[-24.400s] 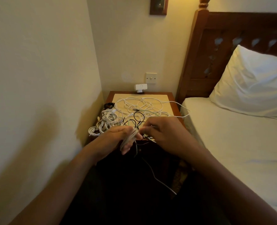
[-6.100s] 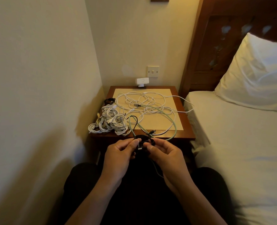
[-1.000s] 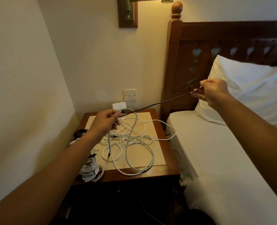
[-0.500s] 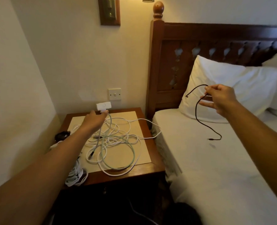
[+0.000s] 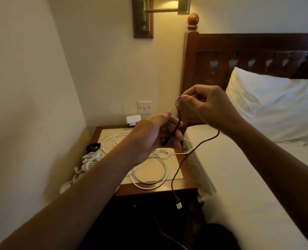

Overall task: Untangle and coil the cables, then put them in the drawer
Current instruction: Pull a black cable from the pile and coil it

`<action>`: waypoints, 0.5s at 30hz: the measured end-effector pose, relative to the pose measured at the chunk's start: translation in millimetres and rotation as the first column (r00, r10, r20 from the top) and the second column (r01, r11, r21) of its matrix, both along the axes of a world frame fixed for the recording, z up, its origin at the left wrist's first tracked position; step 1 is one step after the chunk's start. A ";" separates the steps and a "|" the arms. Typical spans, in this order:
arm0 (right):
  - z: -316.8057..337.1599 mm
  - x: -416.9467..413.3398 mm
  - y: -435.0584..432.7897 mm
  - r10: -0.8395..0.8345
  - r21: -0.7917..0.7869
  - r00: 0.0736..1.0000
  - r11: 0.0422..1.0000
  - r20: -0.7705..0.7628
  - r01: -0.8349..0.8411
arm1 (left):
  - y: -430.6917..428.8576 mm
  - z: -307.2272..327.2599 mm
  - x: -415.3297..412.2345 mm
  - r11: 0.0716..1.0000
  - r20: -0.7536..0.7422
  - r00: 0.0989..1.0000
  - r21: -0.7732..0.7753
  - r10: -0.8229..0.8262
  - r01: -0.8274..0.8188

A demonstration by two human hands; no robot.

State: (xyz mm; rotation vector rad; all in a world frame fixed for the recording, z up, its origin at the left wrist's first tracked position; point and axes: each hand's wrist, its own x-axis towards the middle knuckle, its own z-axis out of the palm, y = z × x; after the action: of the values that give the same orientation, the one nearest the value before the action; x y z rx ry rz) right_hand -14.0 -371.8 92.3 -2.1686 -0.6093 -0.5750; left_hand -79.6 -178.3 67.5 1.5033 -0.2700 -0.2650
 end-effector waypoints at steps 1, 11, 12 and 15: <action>-2.6 -2.6 6.6 -0.005 -0.007 0.999 1.000 0.042 0.005 | 10.2 4.1 -19.5 0.996 -0.024 0.999 -0.087 -0.035 0.033; -79.0 -17.8 26.4 0.137 -0.181 0.978 0.970 -0.154 -0.165 | 176.8 -18.8 -71.1 0.662 0.417 0.750 0.364 0.513 -0.655; -91.5 -14.8 15.7 0.099 -0.220 0.973 0.964 -0.211 -0.146 | 201.4 -31.4 -67.6 0.461 0.561 0.708 0.538 0.429 -0.706; -126.4 -12.2 -23.5 -0.099 -0.377 0.923 0.925 -0.372 -0.053 | 251.4 -71.3 -68.2 0.076 0.609 0.730 0.749 0.310 -0.658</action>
State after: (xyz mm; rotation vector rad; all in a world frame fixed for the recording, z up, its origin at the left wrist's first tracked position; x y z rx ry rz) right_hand -26.1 -395.3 -34.1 -2.5655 -0.5065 -0.0230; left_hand -147.8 73.1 -3.8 2.8052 0.3076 0.5287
